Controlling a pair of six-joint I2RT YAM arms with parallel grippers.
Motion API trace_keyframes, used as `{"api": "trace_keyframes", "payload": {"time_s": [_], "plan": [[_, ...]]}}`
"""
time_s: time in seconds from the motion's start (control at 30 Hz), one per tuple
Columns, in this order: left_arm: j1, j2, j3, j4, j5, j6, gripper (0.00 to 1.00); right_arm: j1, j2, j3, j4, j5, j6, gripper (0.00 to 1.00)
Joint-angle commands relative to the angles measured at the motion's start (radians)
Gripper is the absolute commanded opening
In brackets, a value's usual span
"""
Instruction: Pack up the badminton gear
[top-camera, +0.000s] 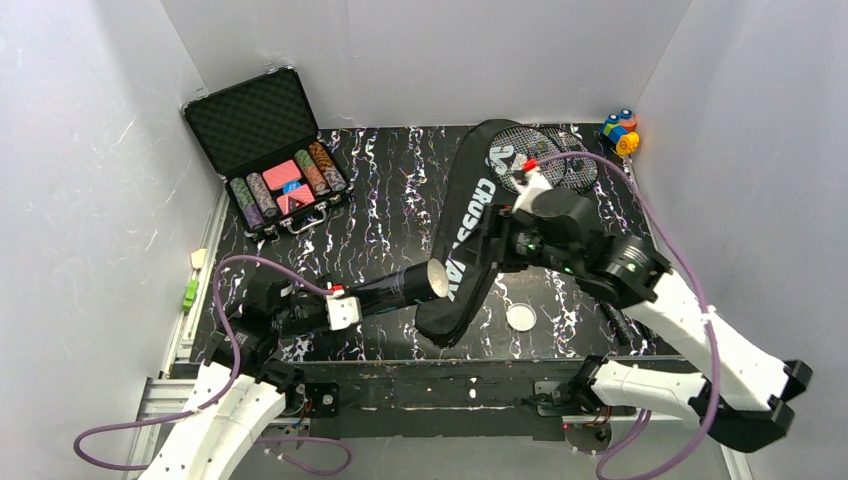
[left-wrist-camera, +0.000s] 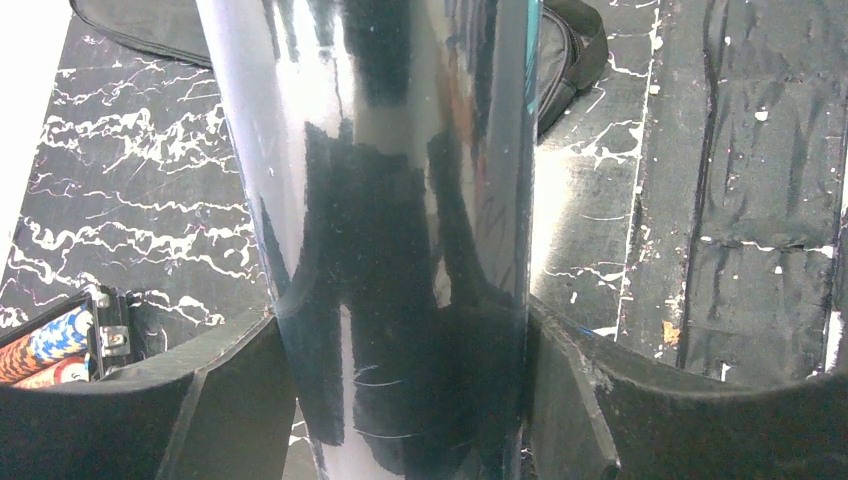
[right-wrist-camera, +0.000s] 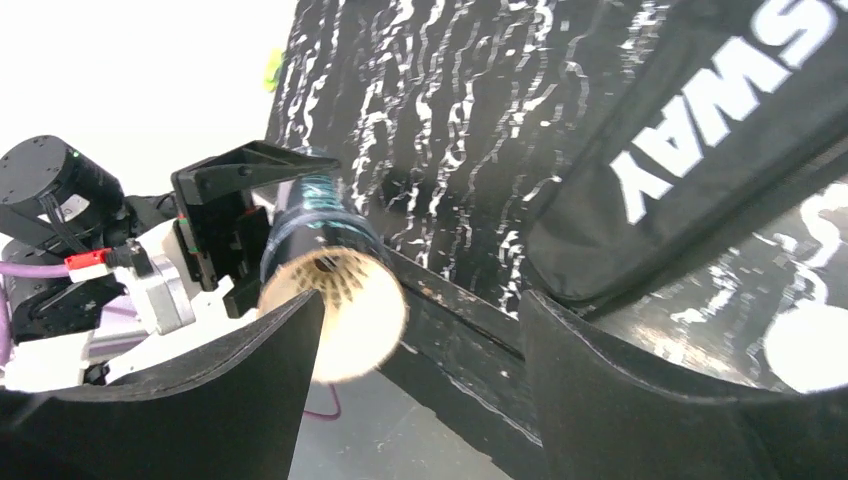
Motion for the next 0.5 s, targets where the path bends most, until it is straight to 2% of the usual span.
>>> {"api": "trace_keyframes", "payload": {"time_s": [0.0, 0.2, 0.33, 0.47], "plan": [[-0.002, -0.01, -0.002, -0.003, 0.0, 0.028, 0.16, -0.036, -0.112, -0.031, -0.151, 0.149, -0.031, 0.79], [-0.002, -0.013, -0.01, -0.021, -0.005, 0.054, 0.16, -0.064, -0.158, -0.263, -0.191, 0.205, 0.036, 0.74], [-0.002, -0.014, -0.01, -0.029, -0.012, 0.067, 0.16, -0.073, -0.097, -0.427, -0.13, 0.205, 0.075, 0.7], [-0.002, -0.022, -0.008, -0.045, -0.017, 0.075, 0.16, -0.079, -0.025, -0.522, -0.05, 0.22, 0.09, 0.66]]}}
